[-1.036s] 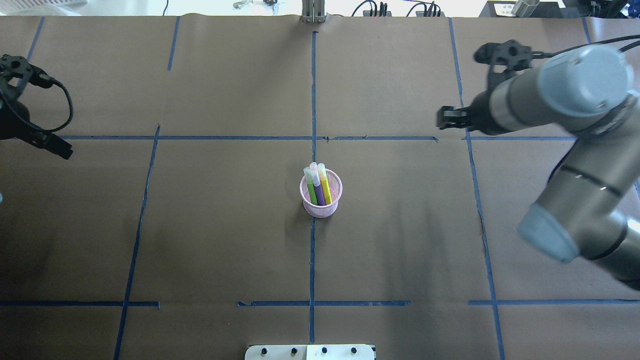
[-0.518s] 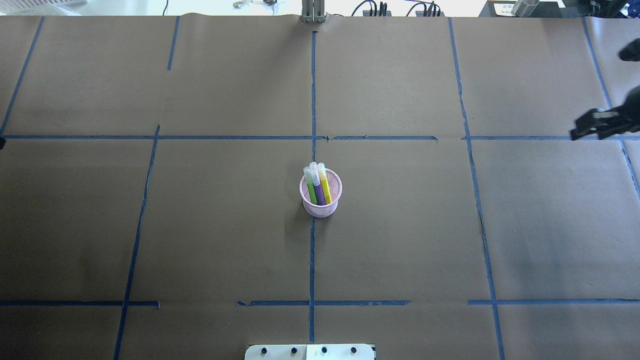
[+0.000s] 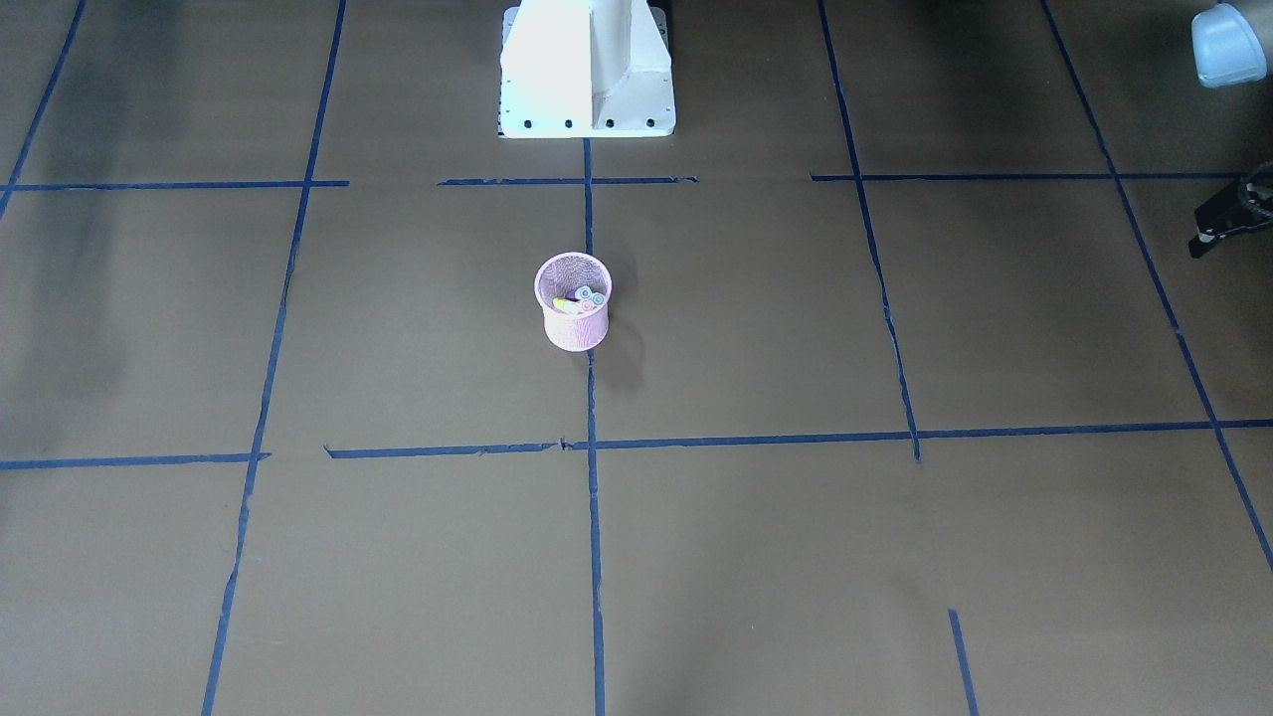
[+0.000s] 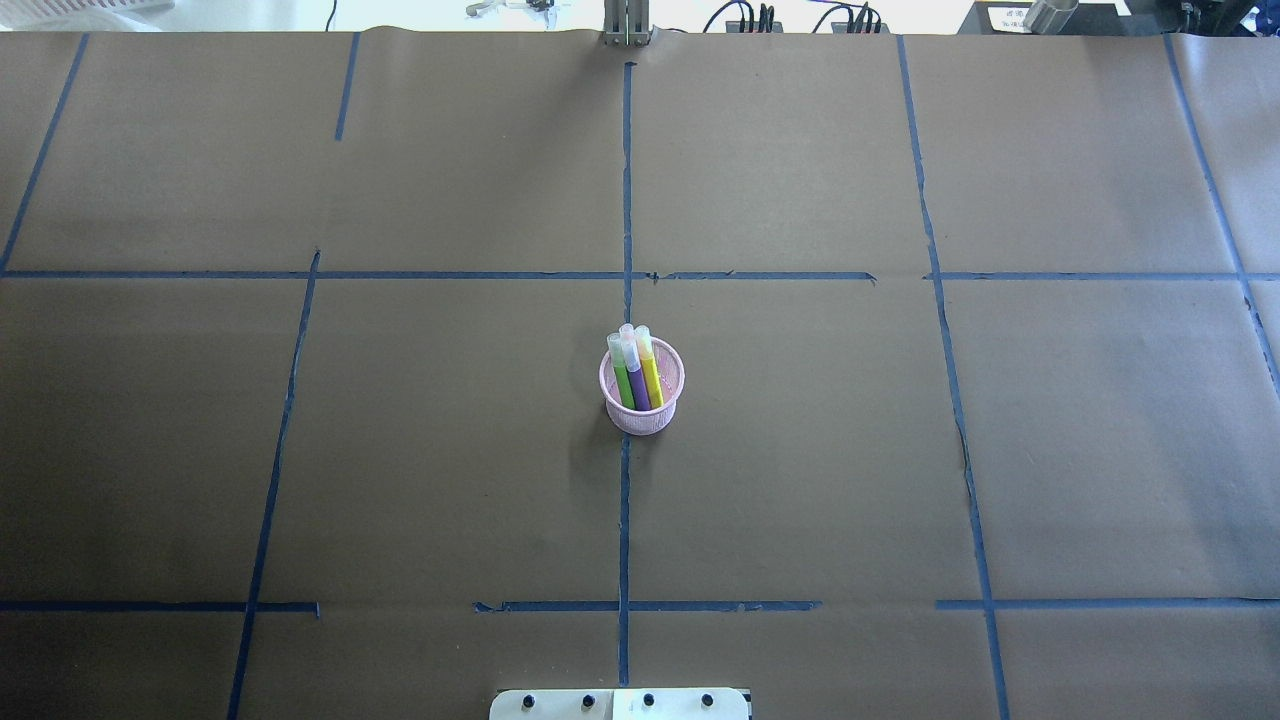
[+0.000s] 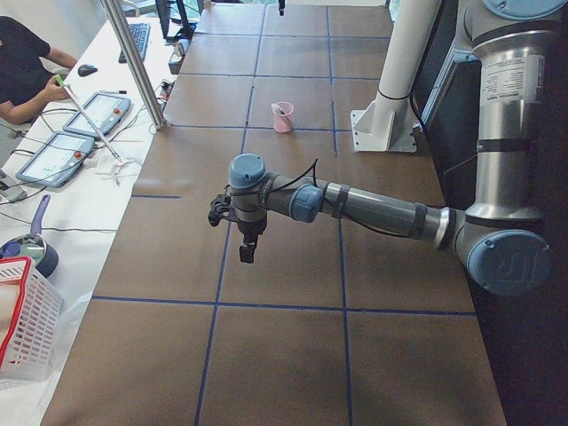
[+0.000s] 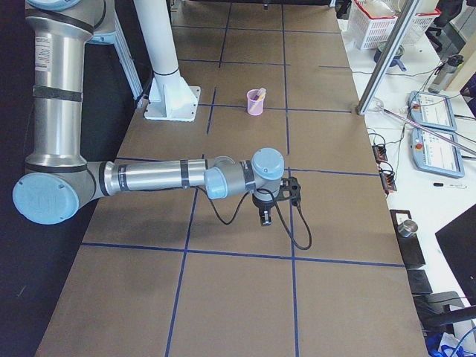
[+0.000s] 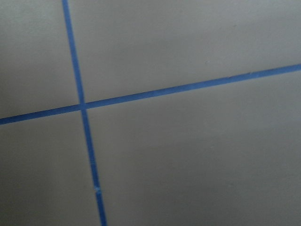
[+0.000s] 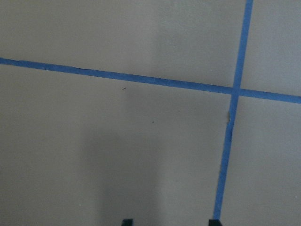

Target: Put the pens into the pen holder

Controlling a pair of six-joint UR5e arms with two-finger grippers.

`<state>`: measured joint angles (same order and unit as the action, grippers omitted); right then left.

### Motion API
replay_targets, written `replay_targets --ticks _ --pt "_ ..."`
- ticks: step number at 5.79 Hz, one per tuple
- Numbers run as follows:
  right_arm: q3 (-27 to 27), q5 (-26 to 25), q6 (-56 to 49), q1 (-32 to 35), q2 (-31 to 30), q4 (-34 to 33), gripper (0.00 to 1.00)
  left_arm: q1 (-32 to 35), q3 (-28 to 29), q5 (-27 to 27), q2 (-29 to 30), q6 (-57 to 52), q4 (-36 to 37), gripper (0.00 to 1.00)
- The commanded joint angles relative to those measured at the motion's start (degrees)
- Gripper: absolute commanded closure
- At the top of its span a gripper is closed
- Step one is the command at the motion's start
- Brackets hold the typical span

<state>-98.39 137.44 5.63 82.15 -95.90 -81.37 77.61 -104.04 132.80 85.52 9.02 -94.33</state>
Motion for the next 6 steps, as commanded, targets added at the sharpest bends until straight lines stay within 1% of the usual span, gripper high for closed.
replay_targets --ticks 1,2,3,4,5,6 --pt "3.29 2.91 -9.45 5.63 -0.08 -5.42 0.39 0.61 1.90 1.58 -1.85 -1.19 -0.68 0.00" --pt "3.81 2.83 -18.54 9.66 0.09 -11.47 0.38 0.61 2.95 1.58 -1.85 -3.37 -0.68 0.00" --pt "3.56 2.74 -19.24 9.87 -0.43 -12.92 0.00 1.04 3.31 1.58 -1.85 -7.40 0.19 0.00" --pt "3.38 1.87 -19.25 10.49 -1.56 -12.85 0.00 2.62 3.75 1.67 -1.85 -7.61 0.55 0.00" --pt "2.51 -2.22 -19.25 10.49 -1.58 -12.67 0.00 5.85 3.49 4.63 -0.98 -7.61 4.81 0.00" --pt "2.41 -3.57 -19.25 10.49 -1.58 -12.50 0.00 7.71 2.36 6.40 -0.88 -7.96 6.25 0.00"
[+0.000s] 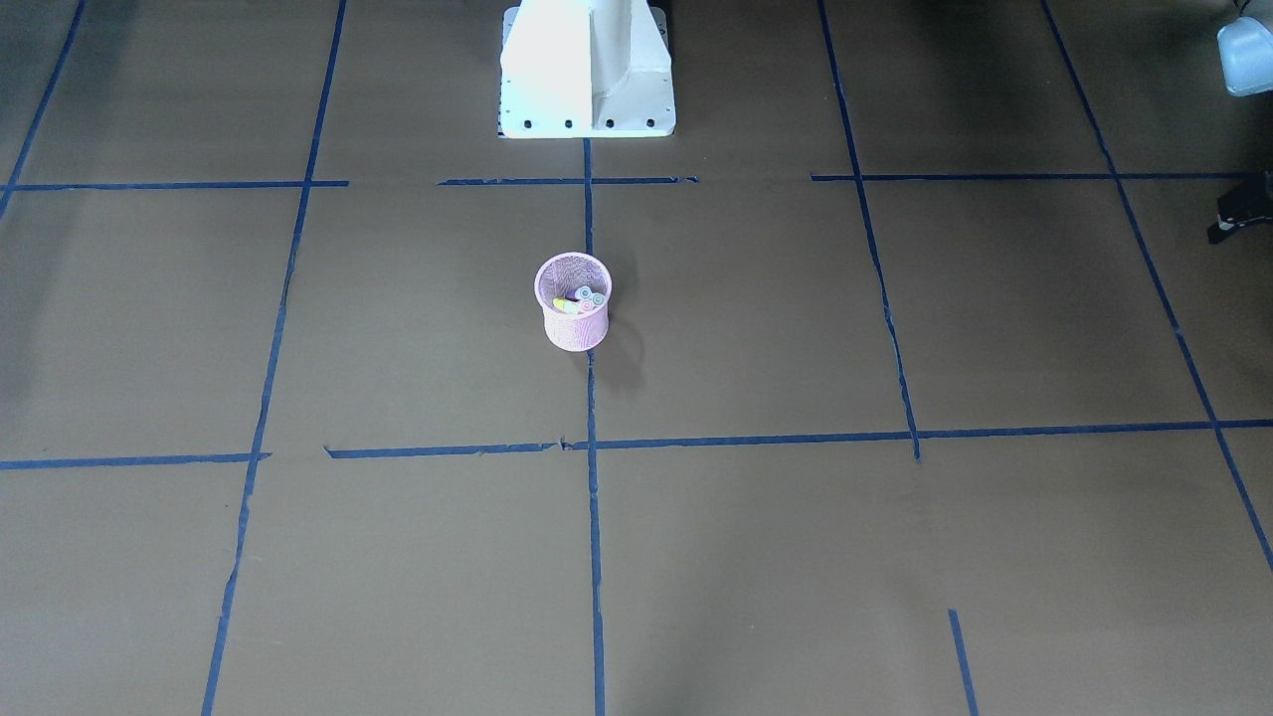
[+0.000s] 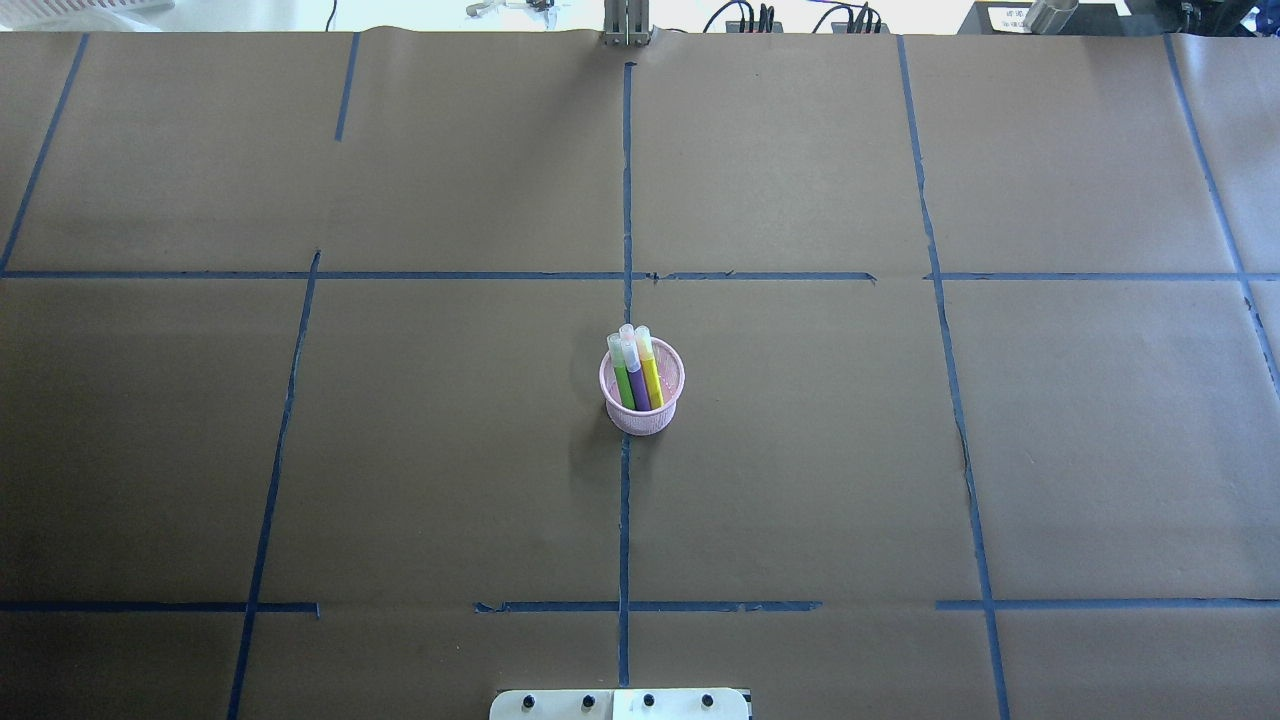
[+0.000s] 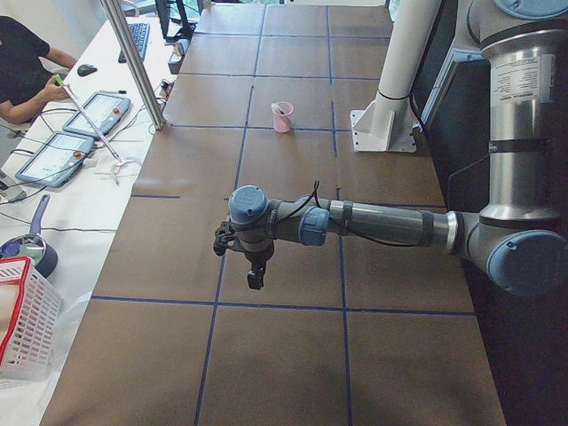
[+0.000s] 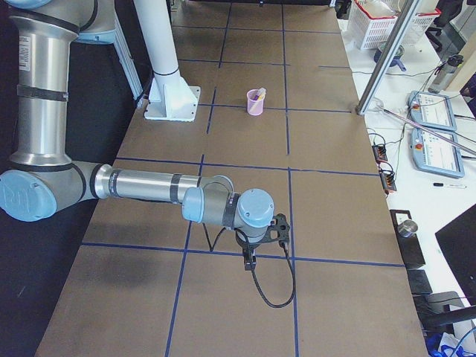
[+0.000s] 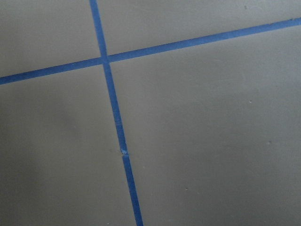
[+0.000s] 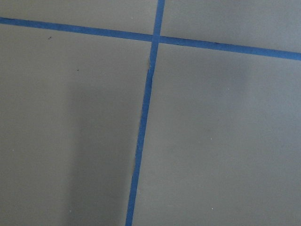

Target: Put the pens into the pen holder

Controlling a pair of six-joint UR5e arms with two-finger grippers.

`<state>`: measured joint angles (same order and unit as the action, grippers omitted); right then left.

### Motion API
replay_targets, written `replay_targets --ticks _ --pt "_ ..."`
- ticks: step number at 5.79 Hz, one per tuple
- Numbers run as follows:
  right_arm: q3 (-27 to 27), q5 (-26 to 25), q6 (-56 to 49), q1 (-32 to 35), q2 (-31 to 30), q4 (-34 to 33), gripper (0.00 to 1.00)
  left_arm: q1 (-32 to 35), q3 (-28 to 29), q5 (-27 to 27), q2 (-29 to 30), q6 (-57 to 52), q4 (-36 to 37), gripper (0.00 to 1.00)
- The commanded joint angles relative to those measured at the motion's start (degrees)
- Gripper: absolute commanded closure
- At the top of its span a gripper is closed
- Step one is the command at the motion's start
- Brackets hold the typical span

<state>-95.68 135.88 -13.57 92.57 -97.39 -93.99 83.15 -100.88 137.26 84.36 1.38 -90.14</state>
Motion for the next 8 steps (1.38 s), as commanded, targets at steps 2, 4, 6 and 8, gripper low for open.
replay_targets --ticks 2,4,6,8 --pt "-0.47 -3.33 0.21 -0.11 -0.08 0.04 0.00 5.51 -0.99 1.26 0.19 -6.81 3.12 0.00" --pt "-0.47 -3.25 0.30 -0.11 -0.61 0.12 0.00 5.62 -3.52 -5.45 0.54 -6.74 8.99 0.00" --pt "-0.65 -2.90 0.12 -0.11 -1.57 0.21 0.00 5.97 -6.58 -9.38 -0.76 -6.74 9.28 0.00" --pt "-0.73 -2.72 0.30 -0.11 -1.57 0.39 0.00 5.80 -3.39 -8.68 -2.09 -7.09 10.95 0.00"
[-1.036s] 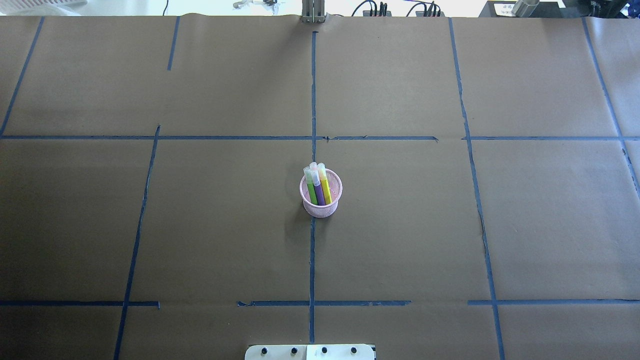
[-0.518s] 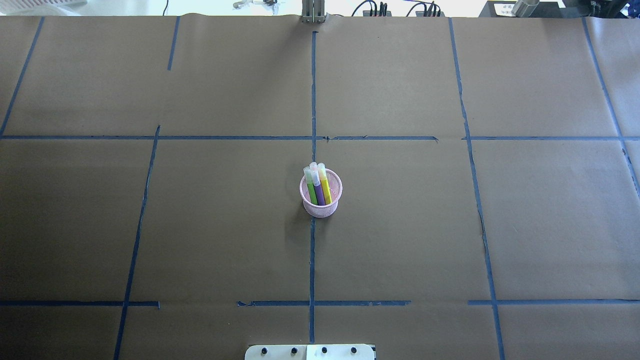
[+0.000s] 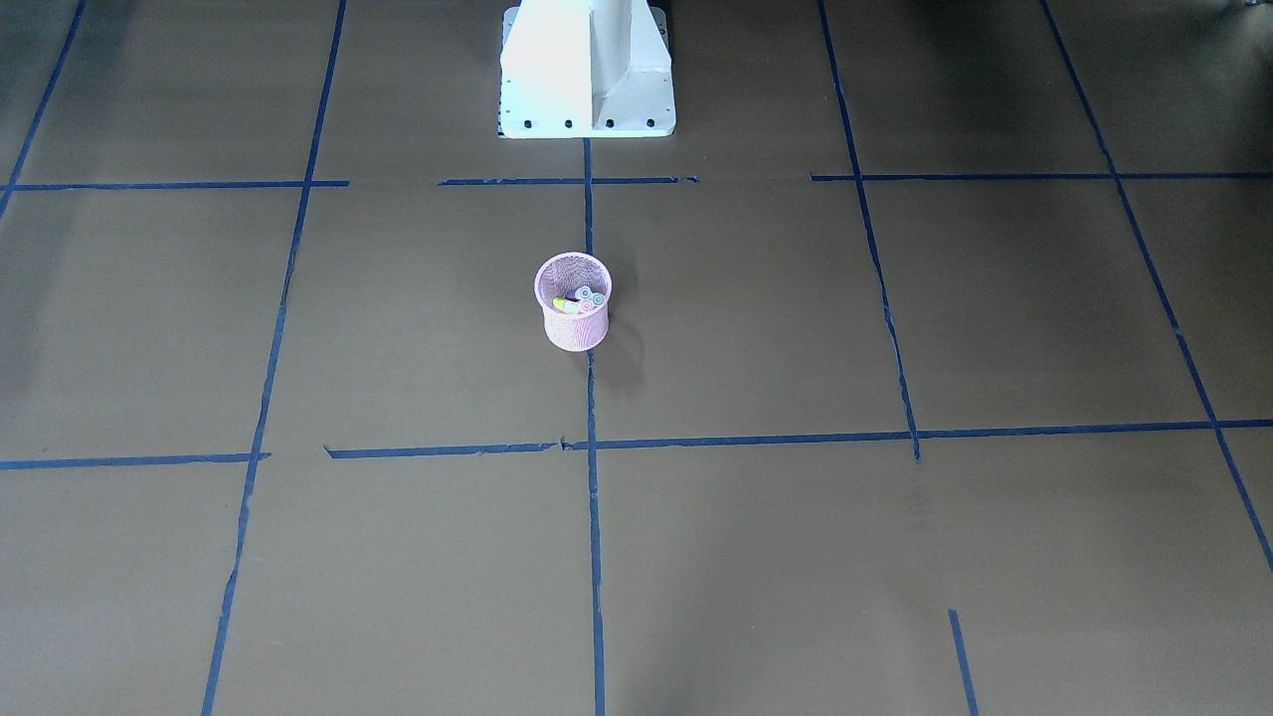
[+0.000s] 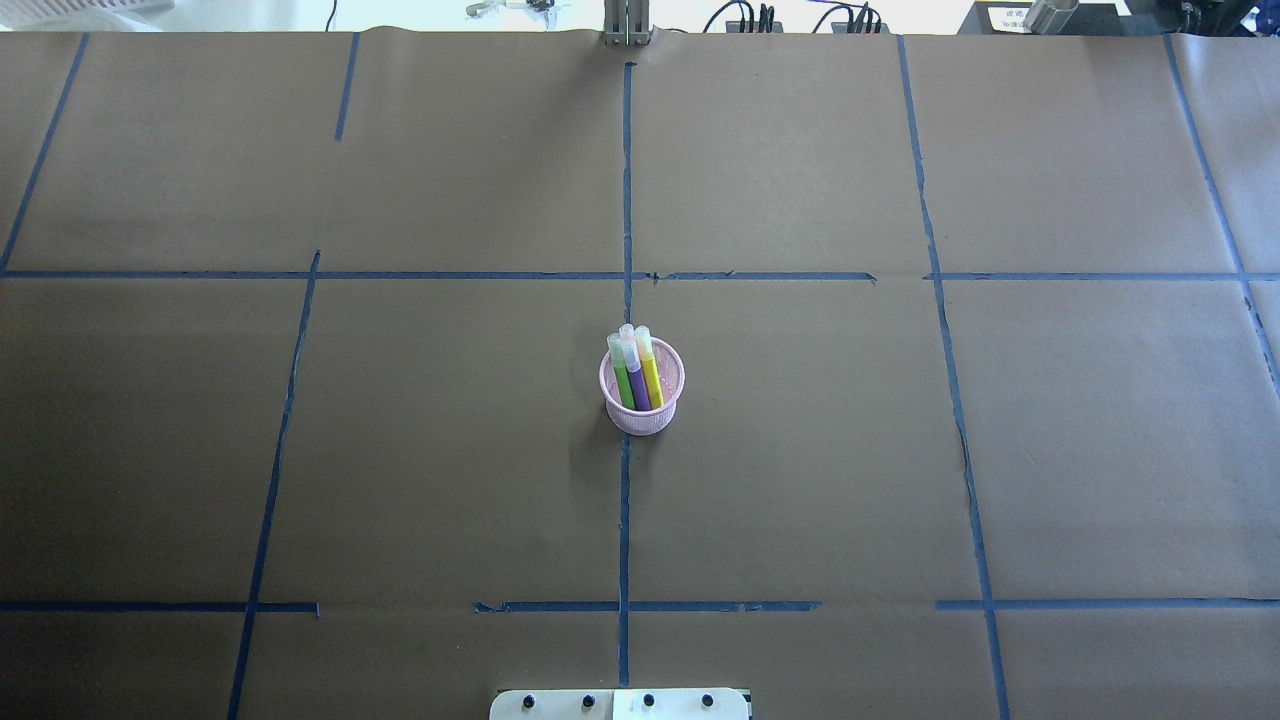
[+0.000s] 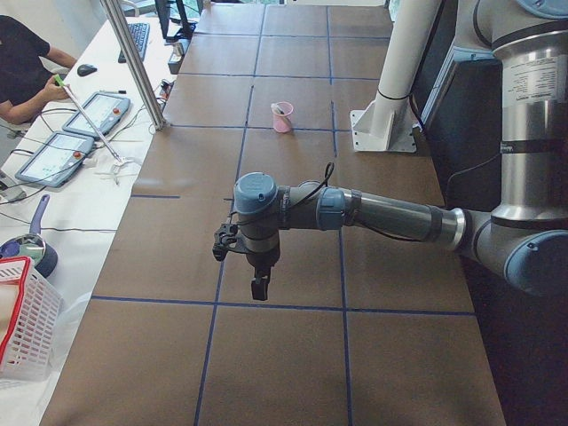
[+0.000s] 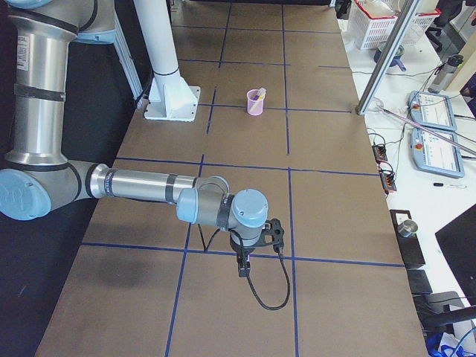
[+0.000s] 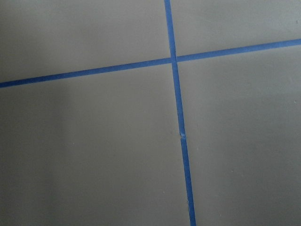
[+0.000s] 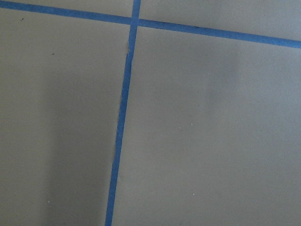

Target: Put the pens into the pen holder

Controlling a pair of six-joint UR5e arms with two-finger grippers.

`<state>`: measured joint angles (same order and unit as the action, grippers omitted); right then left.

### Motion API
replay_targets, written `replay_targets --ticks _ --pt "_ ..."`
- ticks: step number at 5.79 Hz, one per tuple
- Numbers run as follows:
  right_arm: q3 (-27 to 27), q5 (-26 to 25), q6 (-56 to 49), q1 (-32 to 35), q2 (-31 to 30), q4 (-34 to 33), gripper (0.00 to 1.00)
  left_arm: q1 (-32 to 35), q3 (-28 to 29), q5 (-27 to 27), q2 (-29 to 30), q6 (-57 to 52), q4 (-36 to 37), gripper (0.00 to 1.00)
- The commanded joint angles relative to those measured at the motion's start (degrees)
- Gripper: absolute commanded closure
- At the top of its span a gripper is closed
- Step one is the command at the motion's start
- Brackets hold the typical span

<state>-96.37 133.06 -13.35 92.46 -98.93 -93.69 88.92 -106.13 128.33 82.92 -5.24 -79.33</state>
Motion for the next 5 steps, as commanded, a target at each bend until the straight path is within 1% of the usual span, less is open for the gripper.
replay_targets --ticks 1,2,5 --pt "-0.14 0.18 0.25 0.00 0.14 0.08 0.00 -0.07 1.37 0.25 -1.53 -0.04 -0.56 0.00" --pt "-0.92 0.79 0.34 0.00 0.14 0.00 0.00 -0.33 1.80 0.25 -1.19 0.14 -0.57 0.00" --pt "-1.28 0.97 0.43 0.00 0.06 -0.01 0.00 -0.42 0.22 0.52 -0.75 -0.30 -0.22 0.00"
